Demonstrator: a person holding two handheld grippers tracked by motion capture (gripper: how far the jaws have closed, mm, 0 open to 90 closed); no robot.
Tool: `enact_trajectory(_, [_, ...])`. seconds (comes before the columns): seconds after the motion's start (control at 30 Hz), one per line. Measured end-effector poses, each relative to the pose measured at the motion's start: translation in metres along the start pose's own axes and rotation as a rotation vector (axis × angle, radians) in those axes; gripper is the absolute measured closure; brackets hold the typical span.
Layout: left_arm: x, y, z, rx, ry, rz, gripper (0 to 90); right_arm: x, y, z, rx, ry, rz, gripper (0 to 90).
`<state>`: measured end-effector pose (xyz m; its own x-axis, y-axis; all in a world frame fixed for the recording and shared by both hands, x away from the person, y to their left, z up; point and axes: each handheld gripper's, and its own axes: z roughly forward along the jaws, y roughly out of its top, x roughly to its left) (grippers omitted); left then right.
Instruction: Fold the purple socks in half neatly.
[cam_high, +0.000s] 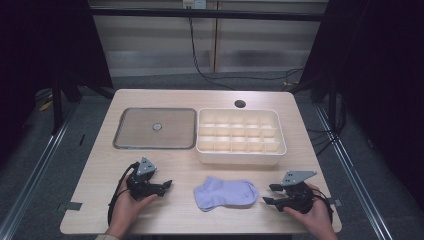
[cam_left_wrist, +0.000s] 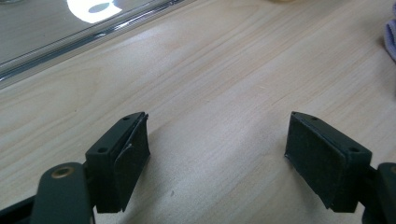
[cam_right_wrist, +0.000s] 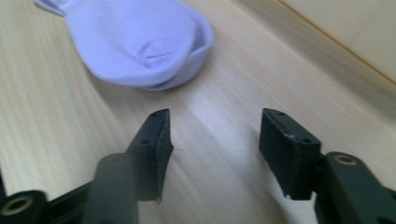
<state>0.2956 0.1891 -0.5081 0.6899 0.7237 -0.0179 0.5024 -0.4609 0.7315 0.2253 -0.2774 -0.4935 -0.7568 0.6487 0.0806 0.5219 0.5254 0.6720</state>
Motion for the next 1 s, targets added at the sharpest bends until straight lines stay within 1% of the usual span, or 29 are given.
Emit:
enact_trajectory(0.03, [0.0, 0.0, 0.0, 0.0, 0.001, 0.0, 21.0, 0.002, 0.001, 0.001, 0.006, 0.012, 0.001, 50.2])
enact_trajectory(0.07, [0.0, 0.001, 0.0, 0.004, -0.001, 0.001, 21.0, 0.002, 0.001, 0.001, 0.006, 0.012, 0.001, 50.2])
enact_trajectory(0.1, [-0.001, 0.002, 0.0, 0.017, -0.002, -0.005, 21.0, 0.005, 0.002, 0.002, 0.025, 0.008, -0.018, 56.1])
enact_trajectory(0.13, [-0.001, 0.002, 0.0, 0.017, -0.002, -0.005, 21.2, 0.005, 0.002, 0.002, 0.025, 0.008, -0.018, 56.1])
enact_trajectory(0.17, [-0.001, 0.004, 0.001, 0.027, 0.0, 0.001, 21.2, 0.007, 0.001, 0.002, 0.031, 0.012, -0.021, 58.2])
enact_trajectory(0.2, [-0.002, 0.005, 0.001, 0.032, -0.002, -0.004, 22.1, 0.008, 0.001, 0.001, 0.031, 0.008, -0.028, 61.1])
enact_trajectory(0.23, [-0.003, 0.007, 0.002, 0.041, -0.004, 0.002, 23.0, 0.009, 0.0, -0.001, 0.019, 0.006, -0.017, 66.8])
enact_trajectory(0.27, [-0.004, 0.009, 0.002, 0.053, -0.014, 0.014, 23.0, 0.009, 0.0, -0.001, 0.019, 0.006, -0.017, 66.8])
enact_trajectory(0.3, [-0.007, 0.012, 0.002, 0.06, -0.024, 0.015, 24.2, 0.009, 0.0, -0.003, 0.008, 0.011, -0.018, 69.5])
enact_trajectory(0.33, [-0.01, 0.016, 0.001, 0.061, -0.039, 0.021, 24.6, 0.01, 0.0, -0.005, 0.0, 0.002, -0.025, 75.8])
enact_trajectory(0.37, [-0.01, 0.016, 0.001, 0.061, -0.039, 0.021, 24.8, 0.01, 0.0, -0.005, 0.0, 0.002, -0.025, 75.8])
enact_trajectory(0.4, [-0.013, 0.018, 0.001, 0.052, -0.048, 0.011, 24.8, 0.01, 0.0, -0.006, 0.001, -0.003, -0.027, 79.4])
enact_trajectory(0.43, [-0.015, 0.021, 0.0, 0.05, -0.057, 0.01, 25.8, 0.011, 0.001, -0.007, -0.006, -0.009, -0.028, 84.7])
enact_trajectory(0.47, [-0.021, 0.026, -0.001, 0.053, -0.08, 0.006, 26.5, 0.011, 0.001, -0.008, -0.007, -0.018, -0.029, 87.0])
enact_trajectory(0.5, [-0.021, 0.026, -0.001, 0.053, -0.08, 0.006, 26.9, 0.011, 0.001, -0.008, -0.007, -0.018, -0.029, 87.0])
enact_trajectory(0.53, [-0.027, 0.031, -0.002, 0.058, -0.108, 0.003, 27.4, 0.012, 0.002, -0.009, -0.01, -0.024, -0.032, 90.0])
enact_trajectory(0.57, [-0.027, 0.031, -0.002, 0.058, -0.108, 0.003, 28.0, 0.012, 0.002, -0.009, -0.01, -0.026, -0.029, 90.0])
enact_trajectory(0.6, [-0.034, 0.036, -0.002, 0.064, -0.137, -0.006, 28.6, 0.011, 0.003, -0.008, -0.011, -0.023, -0.032, 90.0])
enact_trajectory(0.63, [-0.034, 0.036, -0.002, 0.064, -0.137, -0.006, 29.3, 0.011, 0.003, -0.007, -0.01, -0.023, -0.034, 90.0])
enact_trajectory(0.67, [-0.037, 0.038, -0.002, 0.07, -0.152, -0.004, 30.0, 0.011, 0.003, -0.005, -0.001, -0.019, -0.038, 90.0])
enact_trajectory(0.73, [-0.044, 0.042, -0.001, 0.086, -0.178, -0.01, 30.7, 0.012, 0.004, -0.003, 0.001, -0.017, -0.038, 90.0])
enact_trajectory(0.8, [-0.049, 0.045, 0.0, 0.104, -0.204, -0.017, 33.1, 0.011, 0.006, -0.001, 0.009, -0.016, -0.05, 90.0])
enact_trajectory(0.83, [-0.051, 0.047, 0.001, 0.12, -0.216, -0.018, 33.1, 0.011, 0.006, -0.001, 0.009, -0.016, -0.05, 90.0])
enact_trajectory(0.87, [-0.054, 0.048, 0.002, 0.129, -0.216, -0.017, 33.9, 0.011, 0.007, 0.0, 0.011, -0.009, -0.051, 90.0])
enact_trajectory(0.9, [-0.057, 0.049, 0.002, 0.137, -0.22, -0.025, 37.4, 0.011, 0.008, 0.002, 0.011, -0.002, -0.064, 90.0])
enact_trajectory(0.93, [-0.058, 0.05, 0.003, 0.145, -0.238, -0.029, 38.5, 0.011, 0.008, 0.002, 0.02, -0.003, -0.064, 90.0])
enact_trajectory(1.0, [-0.061, 0.052, 0.004, 0.154, -0.247, -0.037, 39.4, 0.011, 0.009, 0.003, 0.022, 0.001, -0.065, 90.0])
